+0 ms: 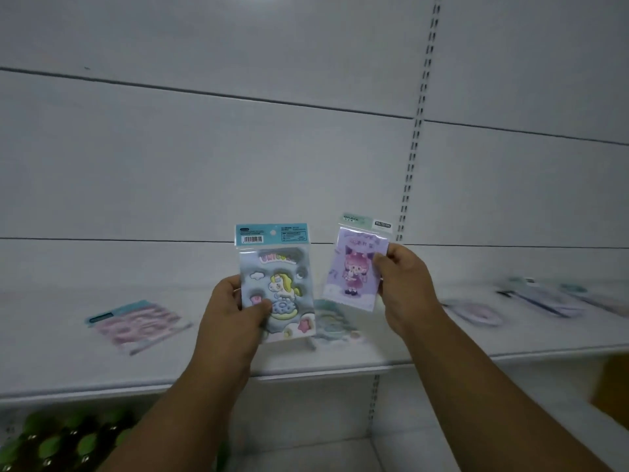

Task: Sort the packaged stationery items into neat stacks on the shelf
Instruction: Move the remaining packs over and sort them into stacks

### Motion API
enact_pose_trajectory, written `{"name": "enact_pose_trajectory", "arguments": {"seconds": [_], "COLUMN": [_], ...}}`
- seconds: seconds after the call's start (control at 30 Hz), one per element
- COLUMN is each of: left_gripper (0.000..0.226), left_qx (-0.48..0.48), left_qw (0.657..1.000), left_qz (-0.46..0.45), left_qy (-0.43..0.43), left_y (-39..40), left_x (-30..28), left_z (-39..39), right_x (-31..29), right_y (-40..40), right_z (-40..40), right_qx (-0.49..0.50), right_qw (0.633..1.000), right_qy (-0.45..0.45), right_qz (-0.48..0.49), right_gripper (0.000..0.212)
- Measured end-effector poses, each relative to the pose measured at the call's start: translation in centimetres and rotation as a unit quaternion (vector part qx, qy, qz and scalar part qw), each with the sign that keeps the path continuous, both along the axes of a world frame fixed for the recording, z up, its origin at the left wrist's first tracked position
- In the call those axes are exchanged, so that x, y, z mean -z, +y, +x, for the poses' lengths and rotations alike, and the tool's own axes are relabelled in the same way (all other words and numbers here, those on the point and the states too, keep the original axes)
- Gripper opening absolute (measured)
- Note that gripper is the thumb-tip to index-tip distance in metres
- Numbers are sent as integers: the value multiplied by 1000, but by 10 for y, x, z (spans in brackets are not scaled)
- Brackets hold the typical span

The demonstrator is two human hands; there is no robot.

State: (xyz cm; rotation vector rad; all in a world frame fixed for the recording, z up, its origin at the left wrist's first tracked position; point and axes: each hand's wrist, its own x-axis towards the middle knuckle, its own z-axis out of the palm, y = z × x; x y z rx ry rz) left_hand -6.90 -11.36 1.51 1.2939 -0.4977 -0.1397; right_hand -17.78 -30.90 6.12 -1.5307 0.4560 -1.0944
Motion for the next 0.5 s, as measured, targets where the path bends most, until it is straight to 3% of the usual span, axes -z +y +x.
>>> {"name": "enact_pose_trajectory", "arguments": {"seconds": [0.3,0.5], "left_gripper": [21,22], "left_qx": [126,122], "left_qw": [992,992], "left_qz": [1,12], "left_qy": [22,35], "left_y": [-193,-281], "left_x": [1,3], "left_z": [-158,-218], "right_x": [8,4], "right_y": [-151,-239], "right_z": [-216,-284], "right_qx": [125,141], "right_qw": [989,984], "right_qy": [55,81], "right_qz": [-60,-73], "right_gripper": [20,18]}}
